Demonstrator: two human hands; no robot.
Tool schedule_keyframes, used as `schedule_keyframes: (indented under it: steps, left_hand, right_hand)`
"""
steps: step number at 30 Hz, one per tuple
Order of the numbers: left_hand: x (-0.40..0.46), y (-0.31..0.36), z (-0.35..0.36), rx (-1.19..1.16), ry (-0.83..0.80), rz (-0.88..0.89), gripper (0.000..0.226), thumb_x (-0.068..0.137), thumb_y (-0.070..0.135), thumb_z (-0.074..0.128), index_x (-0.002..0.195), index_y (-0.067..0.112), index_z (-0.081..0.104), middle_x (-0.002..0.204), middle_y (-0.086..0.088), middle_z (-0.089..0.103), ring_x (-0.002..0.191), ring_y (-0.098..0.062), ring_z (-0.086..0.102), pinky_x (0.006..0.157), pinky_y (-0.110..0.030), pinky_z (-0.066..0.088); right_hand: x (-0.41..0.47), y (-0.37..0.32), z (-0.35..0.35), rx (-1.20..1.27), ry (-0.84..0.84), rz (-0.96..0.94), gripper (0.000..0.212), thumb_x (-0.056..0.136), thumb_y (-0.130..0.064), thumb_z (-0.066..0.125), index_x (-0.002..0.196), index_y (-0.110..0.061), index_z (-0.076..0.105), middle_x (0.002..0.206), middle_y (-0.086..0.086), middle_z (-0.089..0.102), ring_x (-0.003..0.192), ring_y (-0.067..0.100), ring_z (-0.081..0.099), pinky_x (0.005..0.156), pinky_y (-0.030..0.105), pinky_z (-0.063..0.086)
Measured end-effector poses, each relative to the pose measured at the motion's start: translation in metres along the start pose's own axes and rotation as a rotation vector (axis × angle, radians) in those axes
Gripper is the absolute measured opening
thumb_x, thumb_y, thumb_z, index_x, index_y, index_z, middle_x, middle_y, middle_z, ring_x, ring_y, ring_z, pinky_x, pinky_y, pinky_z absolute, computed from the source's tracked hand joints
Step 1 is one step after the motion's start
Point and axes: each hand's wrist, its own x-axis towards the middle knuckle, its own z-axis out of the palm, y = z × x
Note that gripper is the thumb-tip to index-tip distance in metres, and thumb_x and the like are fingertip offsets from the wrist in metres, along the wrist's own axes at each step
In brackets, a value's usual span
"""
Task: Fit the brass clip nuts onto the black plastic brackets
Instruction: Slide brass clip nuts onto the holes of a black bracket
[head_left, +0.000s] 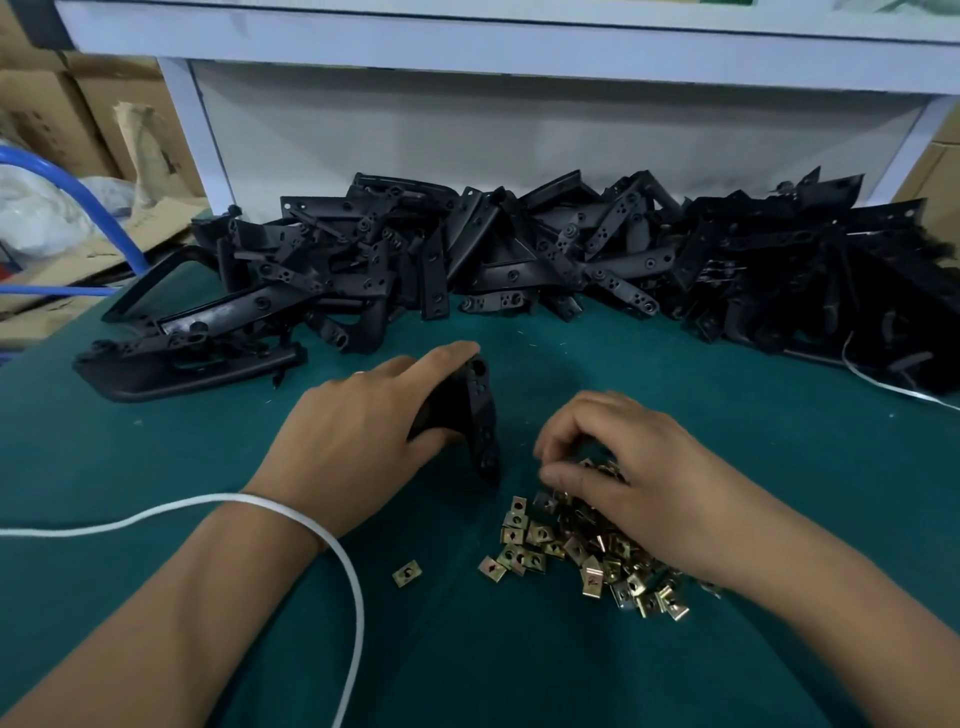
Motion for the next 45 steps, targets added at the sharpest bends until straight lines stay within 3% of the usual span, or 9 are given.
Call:
schedule_keyframes:
  steps: [3, 9, 12, 15, 20, 24, 27, 38, 45]
  left_hand:
    - [-0.001, 0.003, -0.005, -0.031, 0.059, -0.013, 0.074, 0.091, 0.053, 0.049, 0.154, 0.056, 0.011, 0.135, 0.013, 0.061, 0.090, -0.026, 0.070, 0.062, -0.038, 0.053]
    - [0.002, -0.003, -0.005, -0.110, 0.255, -0.138, 0.080, 0.096, 0.026, 0.053, 0.160, 0.047, 0.009, 0.139, -0.002, 0.055, 0.084, -0.039, 0.066, 0.058, -0.048, 0.054]
    - [0.004, -0.016, -0.002, -0.176, 0.475, -0.312, 0.079, 0.097, 0.016, 0.054, 0.160, 0.042, 0.014, 0.143, -0.007, 0.049, 0.097, -0.047, 0.061, 0.066, -0.049, 0.049]
    - [0.003, -0.030, 0.005, -0.220, 0.574, -0.468, 0.073, 0.100, 0.013, 0.054, 0.161, 0.033, 0.018, 0.148, -0.009, 0.043, 0.113, -0.045, 0.054, 0.072, -0.046, 0.040]
    - [0.001, -0.030, 0.011, -0.267, 0.438, -0.419, 0.077, 0.100, 0.009, 0.056, 0.161, 0.037, 0.019, 0.143, -0.009, 0.045, 0.117, -0.042, 0.052, 0.074, -0.047, 0.043]
    - [-0.003, 0.000, 0.009, -0.366, 0.160, -0.095, 0.084, 0.094, 0.014, 0.055, 0.157, 0.054, 0.017, 0.139, 0.011, 0.046, 0.117, -0.030, 0.056, 0.087, -0.049, 0.052]
    - [-0.002, 0.022, 0.012, -0.342, 0.041, 0.082, 0.084, 0.096, 0.018, 0.056, 0.158, 0.055, 0.014, 0.139, 0.021, 0.044, 0.113, -0.020, 0.059, 0.085, -0.044, 0.055]
    - [-0.002, 0.028, 0.011, -0.382, 0.033, 0.113, 0.081, 0.098, 0.021, 0.056, 0.157, 0.056, 0.014, 0.138, 0.024, 0.045, 0.110, -0.019, 0.060, 0.082, -0.047, 0.057]
    - [-0.002, 0.028, 0.008, -0.362, 0.012, 0.146, 0.076, 0.096, 0.027, 0.050, 0.158, 0.053, 0.015, 0.138, 0.023, 0.045, 0.112, -0.018, 0.060, 0.082, -0.045, 0.057]
  right_hand:
    - [0.000, 0.003, -0.001, 0.224, 0.123, 0.052, 0.009, 0.103, -0.034, 0.061, 0.097, -0.039, 0.059, 0.109, -0.019, 0.071, 0.109, 0.002, 0.063, 0.087, 0.022, 0.050]
    - [0.005, 0.009, -0.004, 0.498, 0.289, 0.049, 0.006, 0.105, -0.009, 0.060, 0.103, -0.015, 0.058, 0.092, 0.000, 0.078, 0.084, 0.018, 0.073, 0.078, 0.024, 0.056]
    - [0.007, 0.009, -0.004, 0.592, 0.322, 0.069, 0.008, 0.103, -0.005, 0.061, 0.106, -0.012, 0.059, 0.094, 0.001, 0.079, 0.082, 0.019, 0.075, 0.079, 0.025, 0.058]
    - [0.008, 0.009, -0.004, 0.623, 0.339, 0.071, 0.011, 0.104, -0.001, 0.058, 0.108, -0.010, 0.061, 0.098, 0.002, 0.079, 0.084, 0.018, 0.077, 0.083, 0.027, 0.060]
    - [0.009, 0.007, -0.003, 0.702, 0.353, 0.091, 0.011, 0.104, 0.003, 0.056, 0.110, -0.004, 0.062, 0.100, 0.006, 0.080, 0.086, 0.022, 0.078, 0.080, 0.022, 0.059]
    - [0.010, 0.002, 0.000, 0.873, 0.357, 0.125, 0.011, 0.100, 0.002, 0.062, 0.109, -0.001, 0.067, 0.100, 0.011, 0.081, 0.088, 0.029, 0.080, 0.078, 0.027, 0.062]
    - [0.009, -0.001, 0.003, 1.002, 0.348, 0.152, 0.014, 0.096, -0.002, 0.069, 0.109, 0.000, 0.072, 0.102, 0.016, 0.080, 0.090, 0.033, 0.079, 0.079, 0.031, 0.064]
    - [0.011, -0.008, 0.009, 1.147, 0.309, 0.175, 0.016, 0.082, -0.009, 0.078, 0.098, -0.007, 0.081, 0.099, 0.021, 0.079, 0.084, 0.031, 0.079, 0.078, 0.034, 0.064]
    - [0.010, -0.010, 0.008, 1.033, 0.290, 0.151, 0.014, 0.081, -0.012, 0.079, 0.094, -0.010, 0.081, 0.093, 0.019, 0.080, 0.082, 0.030, 0.080, 0.076, 0.032, 0.064]
